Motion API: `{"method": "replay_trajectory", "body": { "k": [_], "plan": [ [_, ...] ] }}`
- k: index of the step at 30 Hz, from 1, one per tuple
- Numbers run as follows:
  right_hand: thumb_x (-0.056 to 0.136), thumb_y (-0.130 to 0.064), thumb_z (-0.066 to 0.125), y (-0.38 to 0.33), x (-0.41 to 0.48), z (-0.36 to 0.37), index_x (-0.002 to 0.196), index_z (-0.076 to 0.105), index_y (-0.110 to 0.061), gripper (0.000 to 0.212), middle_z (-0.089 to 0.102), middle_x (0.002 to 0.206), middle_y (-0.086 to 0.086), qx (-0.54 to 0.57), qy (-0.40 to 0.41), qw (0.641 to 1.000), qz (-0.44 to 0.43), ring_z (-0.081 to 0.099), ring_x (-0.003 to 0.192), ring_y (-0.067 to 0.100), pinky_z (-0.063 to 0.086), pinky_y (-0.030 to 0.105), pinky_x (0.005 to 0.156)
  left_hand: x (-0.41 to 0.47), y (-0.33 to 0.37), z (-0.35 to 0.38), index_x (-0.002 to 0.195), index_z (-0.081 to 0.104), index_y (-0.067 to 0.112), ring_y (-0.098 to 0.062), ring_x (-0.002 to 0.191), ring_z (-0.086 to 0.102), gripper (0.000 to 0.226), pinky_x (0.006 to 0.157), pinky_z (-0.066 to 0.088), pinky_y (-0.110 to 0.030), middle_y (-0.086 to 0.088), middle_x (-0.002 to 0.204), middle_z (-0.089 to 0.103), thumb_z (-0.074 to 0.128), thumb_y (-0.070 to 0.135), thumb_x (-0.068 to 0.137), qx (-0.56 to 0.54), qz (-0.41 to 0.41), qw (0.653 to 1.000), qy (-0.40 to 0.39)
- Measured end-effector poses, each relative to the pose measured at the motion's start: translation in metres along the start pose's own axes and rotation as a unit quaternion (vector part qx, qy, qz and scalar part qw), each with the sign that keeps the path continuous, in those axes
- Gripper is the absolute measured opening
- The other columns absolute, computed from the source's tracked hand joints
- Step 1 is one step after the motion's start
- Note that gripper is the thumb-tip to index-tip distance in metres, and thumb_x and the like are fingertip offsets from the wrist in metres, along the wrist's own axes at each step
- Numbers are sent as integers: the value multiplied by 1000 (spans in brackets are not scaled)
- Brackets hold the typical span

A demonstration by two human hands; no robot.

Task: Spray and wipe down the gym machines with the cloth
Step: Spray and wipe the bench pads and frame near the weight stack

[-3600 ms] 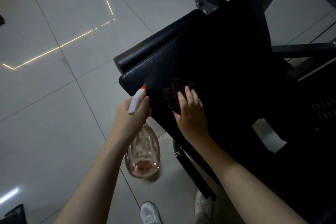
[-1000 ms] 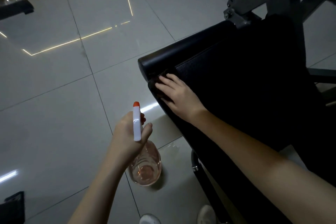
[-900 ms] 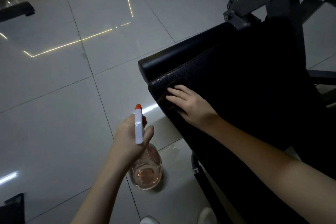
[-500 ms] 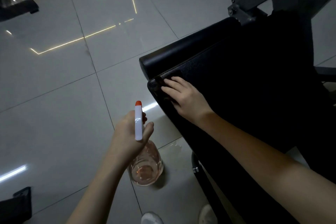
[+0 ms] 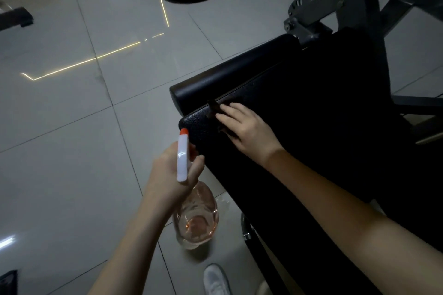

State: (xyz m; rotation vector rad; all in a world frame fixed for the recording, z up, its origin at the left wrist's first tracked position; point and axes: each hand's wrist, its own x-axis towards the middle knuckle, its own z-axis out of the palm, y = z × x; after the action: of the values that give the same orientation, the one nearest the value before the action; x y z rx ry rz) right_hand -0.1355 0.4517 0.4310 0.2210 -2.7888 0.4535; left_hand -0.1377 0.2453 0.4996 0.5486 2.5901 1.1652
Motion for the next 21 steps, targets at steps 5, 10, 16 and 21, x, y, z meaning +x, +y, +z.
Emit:
{"method": "replay_trajectory", "body": {
  "k": [5,10,16,21],
  "plan": [
    [79,-1,56,42,16,-15,121,61,-4,43,55,131,18,-14,76,975,209,48,121,39,39,46,104,6,14,-10,85,54,8,-22,70,59,33,64,51,-43,-5,74,60,50,40,77,5,28,999,-22],
    [82,-13,53,10,25,-5,121,62,-8,40,56,131,16,13,115,956,269,47,121,39,38,45,104,19,23,-18,82,54,9,-26,70,59,30,61,46,-40,-9,72,61,57,38,81,4,47,998,-43],
    [72,-16,43,44,-37,-28,119,63,-8,52,58,129,12,21,-12,997,71,46,119,28,38,36,103,32,31,-10,76,49,9,-21,59,51,38,55,43,-40,-7,66,54,48,47,79,-4,86,993,-76],
    [79,-8,48,69,-8,-26,118,63,-3,42,57,128,19,14,117,958,261,52,116,40,40,43,102,36,32,1,73,46,10,-26,59,50,39,54,42,-43,-6,64,51,47,48,82,4,94,992,-86]
  ]
}}
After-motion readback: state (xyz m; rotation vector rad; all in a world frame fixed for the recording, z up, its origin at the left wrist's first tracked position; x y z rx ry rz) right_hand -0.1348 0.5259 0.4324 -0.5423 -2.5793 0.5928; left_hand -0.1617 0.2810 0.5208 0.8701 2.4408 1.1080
